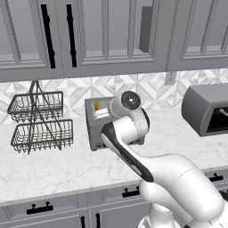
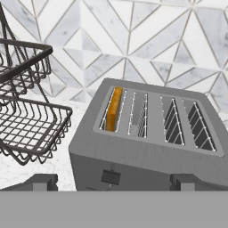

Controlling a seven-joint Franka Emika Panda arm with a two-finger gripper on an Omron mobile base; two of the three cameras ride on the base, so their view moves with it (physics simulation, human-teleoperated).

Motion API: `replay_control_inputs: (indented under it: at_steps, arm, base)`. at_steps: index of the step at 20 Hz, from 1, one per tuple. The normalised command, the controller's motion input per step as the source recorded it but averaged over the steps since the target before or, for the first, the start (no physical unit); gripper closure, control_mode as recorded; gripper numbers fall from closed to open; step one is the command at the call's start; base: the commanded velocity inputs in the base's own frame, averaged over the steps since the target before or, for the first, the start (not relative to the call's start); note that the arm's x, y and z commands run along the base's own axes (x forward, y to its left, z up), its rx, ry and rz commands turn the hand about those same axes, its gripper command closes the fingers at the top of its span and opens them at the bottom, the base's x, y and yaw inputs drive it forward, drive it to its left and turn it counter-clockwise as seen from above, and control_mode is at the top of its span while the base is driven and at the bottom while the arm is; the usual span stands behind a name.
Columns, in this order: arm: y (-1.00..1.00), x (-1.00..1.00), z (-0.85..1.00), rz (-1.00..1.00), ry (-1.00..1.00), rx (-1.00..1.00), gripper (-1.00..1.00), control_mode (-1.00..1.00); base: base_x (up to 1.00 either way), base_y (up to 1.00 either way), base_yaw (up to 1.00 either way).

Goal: Start the toaster. Once the lever pops up, take the bread to the plate on the dining counter.

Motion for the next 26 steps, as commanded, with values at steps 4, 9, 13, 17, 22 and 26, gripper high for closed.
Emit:
replay_control_inputs:
  at_steps: [4, 9, 13, 17, 22, 26]
  arm:
    - [0.00, 0.00, 0.00, 0.00, 0.00, 0.00, -1.00, -1.00]
    - [0.00, 0.00, 0.00, 0.00, 0.00, 0.00, -1.00, -1.00]
    - [0.00, 0.00, 0.00, 0.00, 0.00, 0.00, -1.00, -1.00]
    - [0.00, 0.00, 0.00, 0.00, 0.00, 0.00, -1.00, -1.00]
    - [0.00, 0.00, 0.00, 0.00, 0.00, 0.00, -1.00, -1.00]
    - [0.00, 0.00, 0.00, 0.00, 0.00, 0.00, -1.00, -1.00]
  base:
    - [0.00, 0.00, 0.00]
    - [0.00, 0.00, 0.00]
    - [0.00, 0.00, 0.00]
    - [0.00, 0.00, 0.00]
    - [0.00, 0.00, 0.00]
    - [0.00, 0.00, 0.00]
